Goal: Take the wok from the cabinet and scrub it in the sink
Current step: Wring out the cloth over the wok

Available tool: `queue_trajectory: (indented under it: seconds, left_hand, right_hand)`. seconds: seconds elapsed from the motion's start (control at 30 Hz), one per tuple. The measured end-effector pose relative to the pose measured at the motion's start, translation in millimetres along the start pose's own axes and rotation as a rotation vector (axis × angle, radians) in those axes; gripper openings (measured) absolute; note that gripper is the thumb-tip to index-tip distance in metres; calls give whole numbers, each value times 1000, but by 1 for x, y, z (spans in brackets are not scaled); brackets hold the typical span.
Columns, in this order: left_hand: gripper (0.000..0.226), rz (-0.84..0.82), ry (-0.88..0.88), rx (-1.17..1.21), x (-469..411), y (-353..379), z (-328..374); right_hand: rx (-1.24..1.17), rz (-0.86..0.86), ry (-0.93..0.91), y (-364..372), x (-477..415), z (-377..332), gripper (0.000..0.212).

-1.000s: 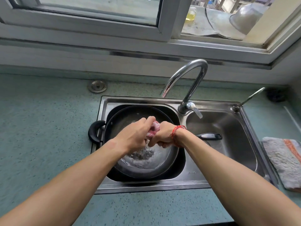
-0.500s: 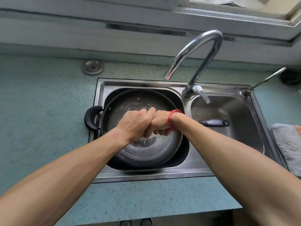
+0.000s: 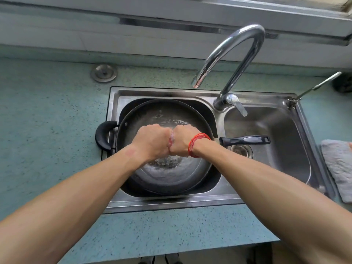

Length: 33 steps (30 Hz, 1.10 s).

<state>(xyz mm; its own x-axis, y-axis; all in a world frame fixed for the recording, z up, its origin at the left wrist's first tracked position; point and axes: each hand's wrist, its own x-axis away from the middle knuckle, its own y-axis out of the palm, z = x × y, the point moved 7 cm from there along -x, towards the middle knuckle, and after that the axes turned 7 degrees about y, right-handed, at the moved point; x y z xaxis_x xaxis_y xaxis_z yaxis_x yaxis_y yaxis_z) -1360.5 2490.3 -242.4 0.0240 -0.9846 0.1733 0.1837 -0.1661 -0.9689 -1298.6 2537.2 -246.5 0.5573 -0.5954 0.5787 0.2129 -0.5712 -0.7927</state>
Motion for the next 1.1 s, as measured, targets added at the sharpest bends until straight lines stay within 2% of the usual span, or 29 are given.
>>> queue_trajectory:
  seconds: [0.07,0.23,0.37,0.43,0.53,0.6,0.67,0.73,0.77,0.83,0.9,1.0,1.1]
  left_hand:
    - [14,-68,-37,138,-3,4,-5]
    - [12,-294,-42,412,-10,13,-12]
    - [15,-339,-93,556,-9,19,-15]
    - [15,-245,-52,469,-11,18,-14]
    - [21,-53,-5,473,-11,16,-9]
    - [39,56,35,483,-7,15,-5]
    - [66,155,121,338,-2,11,4]
    - [77,281,231,146,6,1,15]
    - [74,359,286,62,10,-6,20]
    - [57,493,361,-78,15,-14,26]
    - [39,547,393,-131,11,-25,29]
    - [11,483,422,-115,2,-36,30]
    - [24,236,285,-6,-8,-32,21]
  right_hand:
    - [53,77,-30,-5,6,-1,21]
    - [256,284,-176,-15,19,-13,23]
    - [307,306,-182,-18,20,-13,22]
    - [238,249,-130,-19,16,-6,19]
    - [59,48,10,-14,4,10,16]
    - [-26,-112,62,-5,-4,18,16]
    - [-146,-277,87,3,-8,24,21]
    - [-343,-492,114,10,-2,28,15]
    - [-441,-607,125,14,2,30,13]
    - [-599,-786,130,19,12,29,37]
    - [-691,-922,108,22,23,24,46]
    - [-746,-958,85,20,28,16,47]
    - [-585,-665,94,5,16,16,44]
